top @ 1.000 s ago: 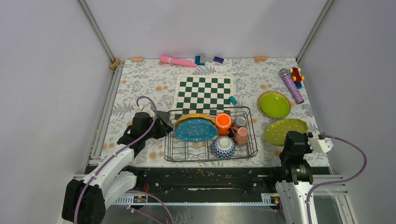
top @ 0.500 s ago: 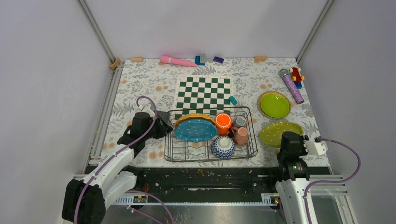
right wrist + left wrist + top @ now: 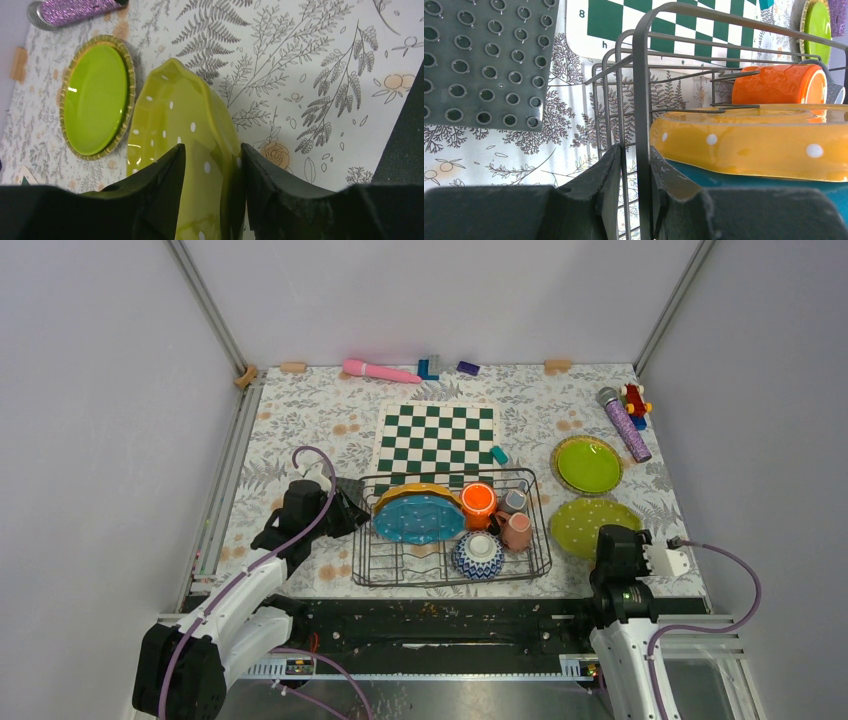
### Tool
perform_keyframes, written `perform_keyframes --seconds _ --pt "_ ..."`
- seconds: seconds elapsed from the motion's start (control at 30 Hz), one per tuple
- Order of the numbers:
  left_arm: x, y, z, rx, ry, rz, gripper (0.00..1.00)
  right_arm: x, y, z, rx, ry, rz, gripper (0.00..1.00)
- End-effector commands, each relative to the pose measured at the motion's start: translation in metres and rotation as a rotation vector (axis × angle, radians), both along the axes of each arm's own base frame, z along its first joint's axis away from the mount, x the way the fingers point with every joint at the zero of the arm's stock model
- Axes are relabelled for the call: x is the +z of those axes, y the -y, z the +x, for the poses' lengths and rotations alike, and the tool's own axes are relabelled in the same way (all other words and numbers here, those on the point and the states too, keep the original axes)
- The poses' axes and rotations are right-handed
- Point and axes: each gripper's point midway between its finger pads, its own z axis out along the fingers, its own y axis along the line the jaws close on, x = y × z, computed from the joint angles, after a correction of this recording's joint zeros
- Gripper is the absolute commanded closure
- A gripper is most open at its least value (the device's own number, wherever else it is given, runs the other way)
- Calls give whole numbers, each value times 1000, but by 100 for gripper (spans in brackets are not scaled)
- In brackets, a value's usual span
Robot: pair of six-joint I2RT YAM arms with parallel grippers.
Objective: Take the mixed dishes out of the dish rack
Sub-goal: Place the plate at the center of the board.
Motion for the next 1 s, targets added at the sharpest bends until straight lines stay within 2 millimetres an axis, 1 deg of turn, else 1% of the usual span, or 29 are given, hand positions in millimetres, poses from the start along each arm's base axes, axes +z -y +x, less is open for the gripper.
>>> perform_keyframes --seconds 0.0,0.07,0.17,0.3,0.33,0.43,0.5,0.53,0.6,0.67,0.77,0.8,0.87,0.97 --pt "1 -5 0 -4 -4 41 77 2 -1 8 -39 79 51 47" --pt "1 -5 0 -2 -4 42 77 -1 -1 7 -43 77 54 45" --pt "0 -5 0 0 -8 45 77 -2 0 6 -48 71 49 37" --pt "0 -6 1 2 -9 48 77 -7 0 5 -50 58 51 35" --pt "-1 -7 1 7 -10 51 77 -7 0 5 -49 55 50 33" --pt "-1 -9 1 17 -10 58 77 -5 1 5 -43 48 37 25" --pt "0 -9 2 16 -7 58 77 -1 4 3 -48 36 17 3" --pt "0 -9 2 16 -6 58 77 1 7 2 -59 32 8 1" --pt "0 -9 1 17 -5 57 76 8 9 1 -62 20 -13 1" --pt "1 -9 2 18 0 59 76 20 10 2 -52 20 -30 0" --pt "2 -10 2 22 2 61 76 51 5 13 37 35 -72 0" --pt "2 -10 2 21 2 61 76 65 2 20 80 52 -92 0" --pt "2 -10 2 22 2 60 76 96 -9 41 219 122 -167 0" --pt "1 -11 1 27 0 62 76 143 -36 70 432 312 -276 0"
